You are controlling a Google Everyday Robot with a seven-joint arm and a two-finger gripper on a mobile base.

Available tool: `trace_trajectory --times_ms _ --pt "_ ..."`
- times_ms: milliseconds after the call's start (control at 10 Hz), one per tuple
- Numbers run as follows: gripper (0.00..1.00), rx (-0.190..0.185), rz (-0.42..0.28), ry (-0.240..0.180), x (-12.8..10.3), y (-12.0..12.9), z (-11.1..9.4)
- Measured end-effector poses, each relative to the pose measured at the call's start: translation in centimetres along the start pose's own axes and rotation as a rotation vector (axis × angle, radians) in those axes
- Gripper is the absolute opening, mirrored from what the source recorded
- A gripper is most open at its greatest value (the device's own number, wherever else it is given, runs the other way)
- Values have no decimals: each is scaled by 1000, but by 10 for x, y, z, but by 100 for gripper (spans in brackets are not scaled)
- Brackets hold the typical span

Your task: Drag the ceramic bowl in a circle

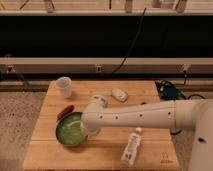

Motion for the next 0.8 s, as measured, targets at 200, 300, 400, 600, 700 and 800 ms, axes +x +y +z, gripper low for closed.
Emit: trace_trajectory --times_ms 200,300,400,600,700,800 --pt "0 0 -3 2 -2 -2 0" --pt "0 1 -8 7 -4 -5 1" --pt "0 2 -14 8 -7 -10 2" --pt "0 3 -25 14 -11 -17 4" --pt "0 3 -27 18 -12 -18 4" --pt "0 5 -32 19 -15 -22 5"
